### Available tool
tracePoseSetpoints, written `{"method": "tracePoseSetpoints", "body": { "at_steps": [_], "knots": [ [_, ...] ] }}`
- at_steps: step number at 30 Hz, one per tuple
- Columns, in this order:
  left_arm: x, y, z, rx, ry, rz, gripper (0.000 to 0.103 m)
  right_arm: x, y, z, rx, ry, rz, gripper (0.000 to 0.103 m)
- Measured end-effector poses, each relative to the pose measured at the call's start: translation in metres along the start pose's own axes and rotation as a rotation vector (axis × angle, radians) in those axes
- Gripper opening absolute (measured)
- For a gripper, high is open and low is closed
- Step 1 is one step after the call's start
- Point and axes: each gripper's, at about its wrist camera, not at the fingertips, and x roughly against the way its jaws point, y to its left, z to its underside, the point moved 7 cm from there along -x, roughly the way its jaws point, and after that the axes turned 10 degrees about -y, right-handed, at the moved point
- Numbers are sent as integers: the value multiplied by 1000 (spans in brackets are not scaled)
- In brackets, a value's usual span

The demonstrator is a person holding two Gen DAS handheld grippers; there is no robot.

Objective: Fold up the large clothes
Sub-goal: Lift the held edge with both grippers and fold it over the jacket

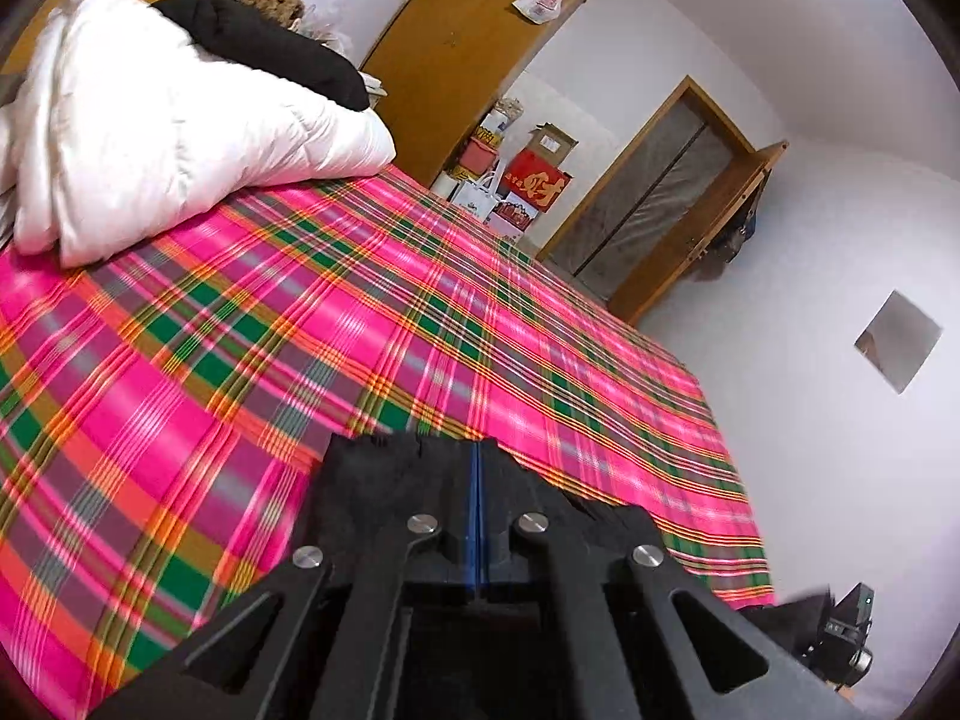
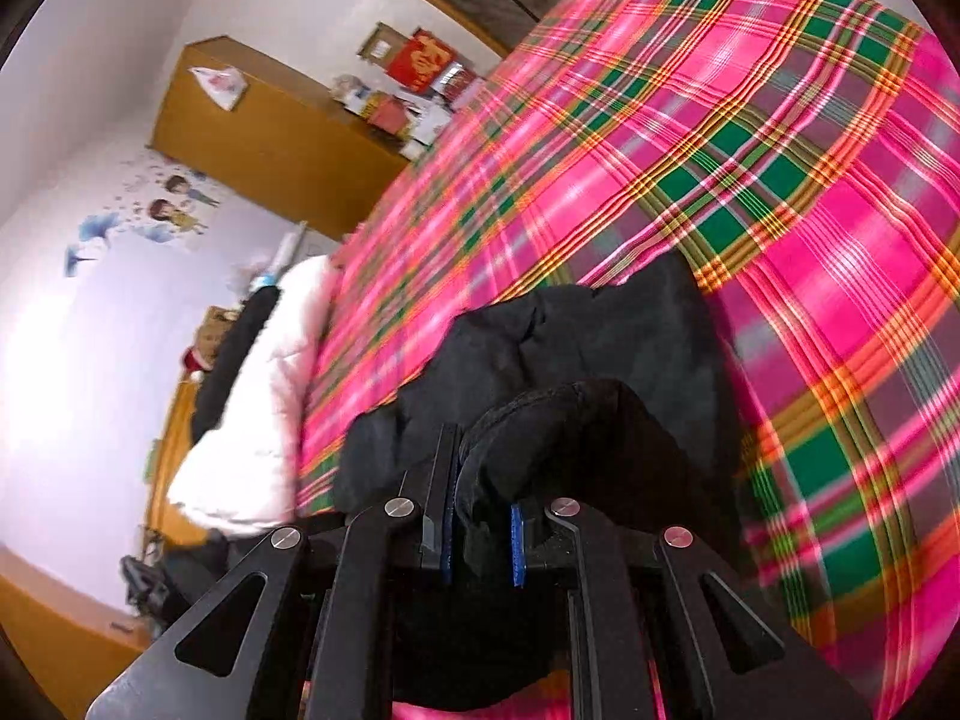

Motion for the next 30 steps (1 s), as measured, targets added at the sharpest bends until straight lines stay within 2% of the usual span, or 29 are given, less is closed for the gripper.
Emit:
{"method": "tracePoseSetpoints", "body": {
  "at_steps": [2,6,8,10,11,12,15,17,20,22,23,24,26,30],
  "knots": [
    [-16,3,1,-2,9,-1,0,-21,-10,-8,-27,7,27,13],
    [-18,4,5,7,-38,15,1,-56,-29,-13,-59,32,72,13],
    [-16,7,9,-5,-57,2,17,-67,-37,-12,-69,43,84,13],
    [-15,13,11,-14,-83,-27,61,-74,-45,-11,-95,53,92,13],
    [-15,17,10,-15,-102,-44,67,-76,-47,-11,-106,57,89,13],
    [-16,21,11,-10,-110,-47,67,-78,-48,-11,-121,67,79,13],
    [-28,30,18,-4,-54,-68,68,-78,-48,-12,-159,86,60,15],
    [-27,35,16,1,-52,-83,68,-77,-47,-13,-179,87,54,17],
    [-3,44,-5,53,-158,-84,69,-76,-42,-15,-200,78,57,21],
    [12,49,-14,66,-216,-85,77,-73,-39,-16,-233,68,38,29],
    [13,50,-13,63,-213,-80,78,-70,-37,-18,-253,55,17,40],
    [10,50,-10,50,-190,-78,78,-64,-31,-20,-266,39,-14,54],
    [-3,49,2,10,-114,-79,78,-50,-21,-26,-252,8,-45,67],
    [-28,32,27,-77,18,-48,78,-26,3,-32,-120,-26,-77,70]
  ]
}}
